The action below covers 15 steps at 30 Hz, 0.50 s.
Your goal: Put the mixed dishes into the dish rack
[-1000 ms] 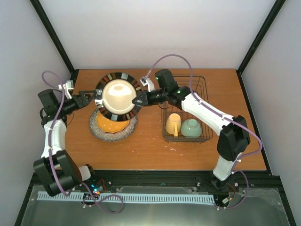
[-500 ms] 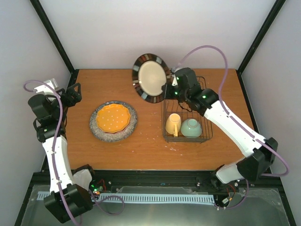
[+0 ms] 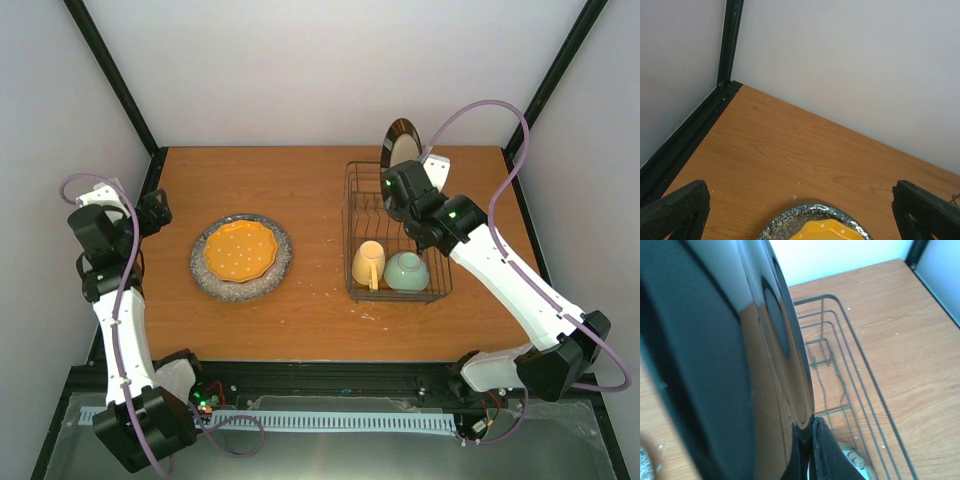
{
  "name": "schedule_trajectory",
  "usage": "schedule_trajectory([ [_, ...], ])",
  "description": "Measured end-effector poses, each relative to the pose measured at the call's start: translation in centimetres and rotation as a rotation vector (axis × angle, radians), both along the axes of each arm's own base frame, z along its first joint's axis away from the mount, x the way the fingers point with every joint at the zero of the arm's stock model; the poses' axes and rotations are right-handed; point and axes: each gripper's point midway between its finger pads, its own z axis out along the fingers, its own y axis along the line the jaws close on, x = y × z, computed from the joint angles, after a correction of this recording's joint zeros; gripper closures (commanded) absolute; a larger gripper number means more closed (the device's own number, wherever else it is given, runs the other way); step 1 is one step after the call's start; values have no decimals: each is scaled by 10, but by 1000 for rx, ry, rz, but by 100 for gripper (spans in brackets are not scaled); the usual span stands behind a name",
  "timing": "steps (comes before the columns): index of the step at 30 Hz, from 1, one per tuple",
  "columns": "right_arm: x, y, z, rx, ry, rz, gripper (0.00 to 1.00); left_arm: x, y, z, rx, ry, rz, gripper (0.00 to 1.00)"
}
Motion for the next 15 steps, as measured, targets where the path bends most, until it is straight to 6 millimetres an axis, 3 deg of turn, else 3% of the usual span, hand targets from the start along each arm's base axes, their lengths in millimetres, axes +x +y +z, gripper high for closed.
schedule_trajectory([
  [4,-5,-13,-13,-32,22,-61,97,0,3,-1,8,4,15,0],
  [11,-15,-37,-59,-81,123,-136,97,-1,6,-2,17,10,31,0],
  [15,-15,-50,-71,-87,150,-173,97,-1,6,-3,18,11,33,0],
])
